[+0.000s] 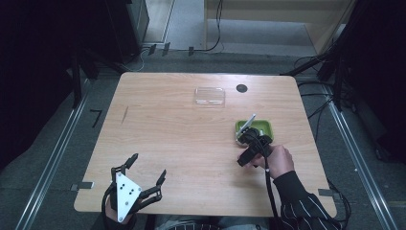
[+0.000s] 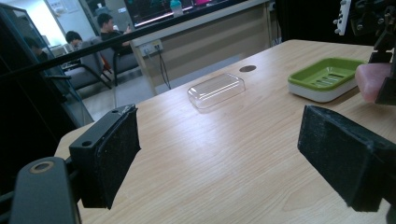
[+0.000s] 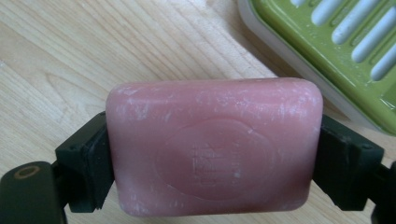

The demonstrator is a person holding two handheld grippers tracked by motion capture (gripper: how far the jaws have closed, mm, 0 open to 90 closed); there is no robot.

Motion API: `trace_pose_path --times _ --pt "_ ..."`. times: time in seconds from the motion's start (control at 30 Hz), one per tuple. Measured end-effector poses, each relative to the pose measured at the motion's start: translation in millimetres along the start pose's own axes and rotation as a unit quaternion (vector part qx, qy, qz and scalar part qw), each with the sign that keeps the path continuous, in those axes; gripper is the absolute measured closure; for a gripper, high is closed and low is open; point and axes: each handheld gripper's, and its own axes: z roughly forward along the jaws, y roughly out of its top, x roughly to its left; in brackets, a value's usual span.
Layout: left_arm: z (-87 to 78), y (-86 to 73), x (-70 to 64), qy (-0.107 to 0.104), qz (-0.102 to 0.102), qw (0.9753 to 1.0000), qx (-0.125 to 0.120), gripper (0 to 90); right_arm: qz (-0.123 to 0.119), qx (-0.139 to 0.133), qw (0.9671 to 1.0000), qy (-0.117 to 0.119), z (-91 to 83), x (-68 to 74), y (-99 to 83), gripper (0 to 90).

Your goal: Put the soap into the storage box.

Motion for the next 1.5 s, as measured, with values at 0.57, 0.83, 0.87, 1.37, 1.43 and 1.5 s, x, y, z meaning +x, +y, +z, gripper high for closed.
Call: trace_pose_path --times 0.57,0.83,0.87,1.37,1.43,1.5 --pt "-0.2 0.0 0.4 0.0 0.0 1.0 -0.001 13.1 0.013 -0.006 0.9999 -0.003 -8.5 -11.7 -0.5 13.2" --pt "-0.3 0.1 0.5 0.0 0.0 1.0 -0.001 13.1 0.014 -0.01 0.9999 -0.003 -9.8 -12.9 1.9 13.2" --pt "-0.3 0.0 0.3 0.0 0.0 1.0 -0.001 13.1 0.014 -0.01 0.9998 -0.003 -10.3 -13.8 2.6 13.2" --pt "-0.2 0.1 -0.2 0.001 0.0 1.0 0.0 13.1 0.021 -0.017 0.9996 -0.006 -15.2 -25.6 6.7 13.2" --pt "-0.2 0.0 0.0 0.001 0.0 1.0 0.0 13.1 0.026 -0.019 0.9995 -0.005 -16.2 -27.2 7.3 13.3" --pt "-0.2 0.0 -0.1 0.001 0.0 1.0 0.0 13.1 0.027 -0.02 0.9994 -0.005 -16.7 -29.4 8.1 13.2"
